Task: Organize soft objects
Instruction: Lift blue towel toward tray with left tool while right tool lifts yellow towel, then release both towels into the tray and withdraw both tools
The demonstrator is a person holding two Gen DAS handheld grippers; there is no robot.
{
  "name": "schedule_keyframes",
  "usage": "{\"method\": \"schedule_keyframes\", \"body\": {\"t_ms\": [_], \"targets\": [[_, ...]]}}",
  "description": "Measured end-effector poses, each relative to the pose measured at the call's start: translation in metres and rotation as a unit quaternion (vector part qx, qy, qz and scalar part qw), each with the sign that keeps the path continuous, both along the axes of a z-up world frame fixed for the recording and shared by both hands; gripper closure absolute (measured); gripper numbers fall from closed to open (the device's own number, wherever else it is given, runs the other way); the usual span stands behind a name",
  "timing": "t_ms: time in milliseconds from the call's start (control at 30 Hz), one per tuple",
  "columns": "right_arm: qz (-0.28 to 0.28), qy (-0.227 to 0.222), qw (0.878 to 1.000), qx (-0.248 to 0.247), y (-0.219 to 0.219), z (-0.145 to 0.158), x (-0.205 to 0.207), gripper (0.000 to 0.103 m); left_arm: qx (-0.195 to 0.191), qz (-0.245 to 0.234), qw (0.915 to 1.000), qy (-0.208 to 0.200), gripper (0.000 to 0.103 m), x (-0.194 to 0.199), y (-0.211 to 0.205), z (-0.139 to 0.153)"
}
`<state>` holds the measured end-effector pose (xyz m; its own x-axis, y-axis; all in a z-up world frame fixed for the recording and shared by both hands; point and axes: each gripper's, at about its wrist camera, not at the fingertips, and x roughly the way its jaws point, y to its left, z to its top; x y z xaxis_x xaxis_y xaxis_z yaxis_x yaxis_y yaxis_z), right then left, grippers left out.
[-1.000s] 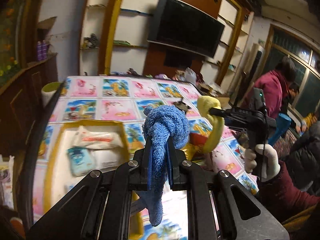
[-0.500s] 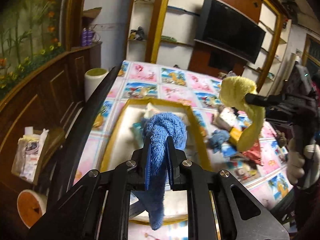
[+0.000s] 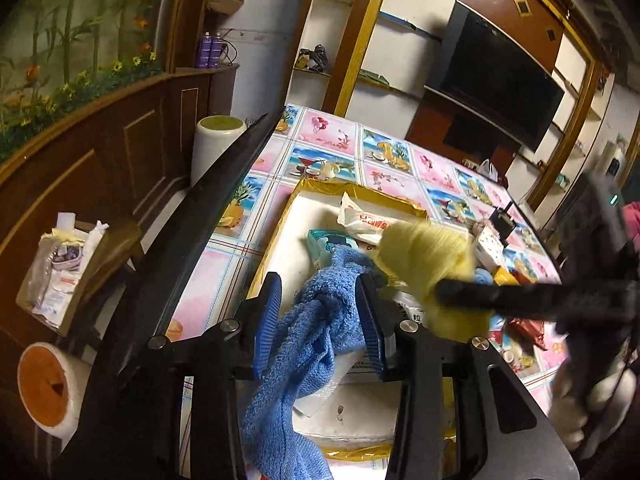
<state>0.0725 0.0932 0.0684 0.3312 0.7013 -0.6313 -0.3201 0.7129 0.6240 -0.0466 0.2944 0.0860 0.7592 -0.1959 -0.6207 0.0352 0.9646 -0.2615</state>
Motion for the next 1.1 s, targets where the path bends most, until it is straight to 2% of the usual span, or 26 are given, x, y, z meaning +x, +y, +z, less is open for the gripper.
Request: {"method": "schedule_keyframes", "body": {"t_ms": [133, 200, 267, 300, 333, 400, 467, 667, 767, 833, 967, 1100], "targets": [[0.015, 0.016, 0.998, -0.056, 0.016, -0.025, -0.003, 0.066, -0.026, 0.003, 0.9996, -0.012, 0.065, -0.008, 0.006, 0.007], [0.022, 0.004, 0.996, -0.081, 0.021, -0.026, -0.008, 0.065, -0.035, 0.009, 0.9991, -0.021, 0.06, -0.013, 0.009, 0.011], [0.042, -0.019, 0.992, -0.114, 0.027, -0.019, -0.016, 0.06, -0.041, 0.015, 0.9987, -0.027, 0.052, -0.016, 0.011, 0.014], [0.052, -0.029, 0.991, -0.123, 0.029, -0.016, -0.021, 0.055, -0.042, 0.018, 0.9986, -0.028, 0.05, -0.017, 0.012, 0.014], [0.058, -0.038, 0.989, -0.128, 0.031, -0.013, -0.025, 0.047, -0.042, 0.019, 0.9986, -0.027, 0.05, -0.017, 0.012, 0.014], [0.066, -0.057, 0.988, -0.127, 0.027, -0.007, -0.034, 0.041, -0.038, 0.02, 0.9989, -0.018, 0.05, -0.015, 0.01, 0.013], [0.061, -0.071, 0.988, -0.122, 0.018, -0.001, -0.041, 0.04, -0.032, 0.023, 0.9992, -0.005, 0.05, -0.012, 0.008, 0.009], [0.01, -0.082, 0.993, -0.085, -0.031, 0.006, -0.055, 0.04, -0.025, 0.014, 0.9989, 0.037, 0.05, -0.001, -0.008, -0.003], [-0.027, -0.088, 0.993, -0.073, -0.061, 0.01, -0.058, 0.04, -0.049, -0.02, 0.9965, 0.065, 0.05, -0.001, -0.02, -0.008], [-0.055, -0.086, 0.993, -0.066, -0.085, 0.011, -0.059, 0.04, -0.056, -0.031, 0.9963, 0.058, 0.05, -0.009, -0.027, -0.002], [-0.113, -0.087, 0.988, -0.065, -0.137, 0.01, -0.064, 0.039, -0.047, -0.06, 0.9969, 0.017, 0.05, -0.034, -0.05, 0.019], [-0.168, -0.074, 0.981, -0.068, -0.184, -0.001, -0.072, 0.039, -0.026, -0.104, 0.9941, 0.014, 0.05, -0.042, -0.086, 0.024]]}}
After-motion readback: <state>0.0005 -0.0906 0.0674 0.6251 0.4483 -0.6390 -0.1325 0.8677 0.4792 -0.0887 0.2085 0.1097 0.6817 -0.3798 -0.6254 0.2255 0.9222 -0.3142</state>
